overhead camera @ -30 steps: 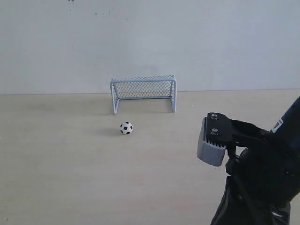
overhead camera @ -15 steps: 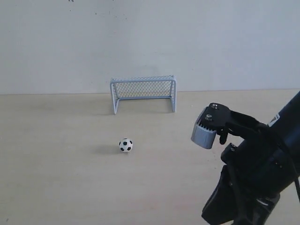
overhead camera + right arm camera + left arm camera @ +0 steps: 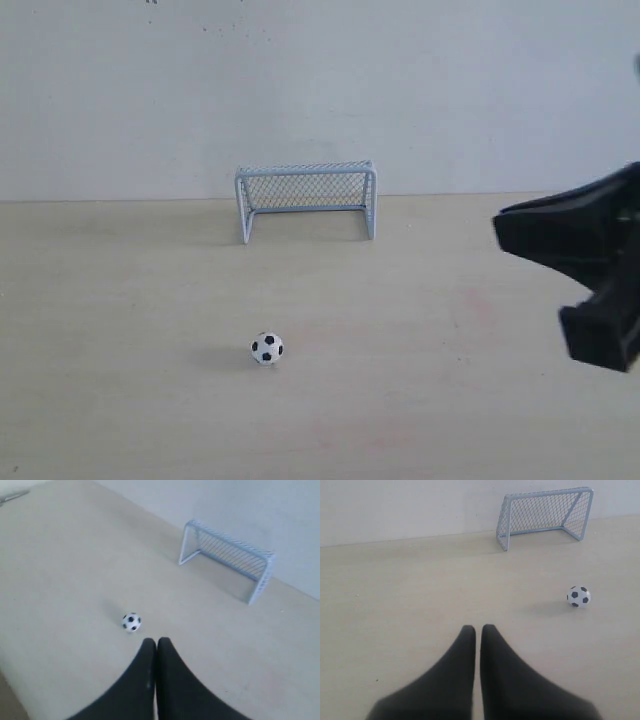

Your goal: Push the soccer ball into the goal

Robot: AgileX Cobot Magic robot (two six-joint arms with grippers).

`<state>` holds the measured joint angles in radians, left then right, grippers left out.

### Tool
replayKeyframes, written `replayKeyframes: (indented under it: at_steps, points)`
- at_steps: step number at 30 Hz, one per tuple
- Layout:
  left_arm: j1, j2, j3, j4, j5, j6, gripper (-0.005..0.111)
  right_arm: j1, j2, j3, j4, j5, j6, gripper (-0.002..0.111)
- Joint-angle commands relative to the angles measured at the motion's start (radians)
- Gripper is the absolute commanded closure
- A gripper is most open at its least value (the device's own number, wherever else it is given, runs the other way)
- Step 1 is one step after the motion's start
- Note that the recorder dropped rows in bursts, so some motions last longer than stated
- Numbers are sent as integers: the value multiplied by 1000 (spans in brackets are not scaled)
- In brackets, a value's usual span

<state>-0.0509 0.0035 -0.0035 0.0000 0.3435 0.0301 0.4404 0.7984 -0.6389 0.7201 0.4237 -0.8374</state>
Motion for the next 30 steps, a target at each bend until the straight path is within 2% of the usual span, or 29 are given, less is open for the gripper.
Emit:
replayKeyframes:
  at_steps: [1, 7, 12, 16, 30]
  points:
    - [-5, -4, 3, 0, -6, -4, 102, -88, -198, 136, 59, -121, 3, 109]
    - [-5, -4, 3, 0, -6, -4, 102, -247, -486, 307, 154, -301, 52, 109]
    - [-5, -4, 3, 0, -6, -4, 102, -312, -682, 394, 181, -379, 143, 109]
    - [-5, -4, 3, 0, -6, -4, 102, -320, -798, 428, 181, -375, 145, 109]
    - [-5, -4, 3, 0, -6, -4, 102, -320, -798, 440, 183, -338, 157, 109]
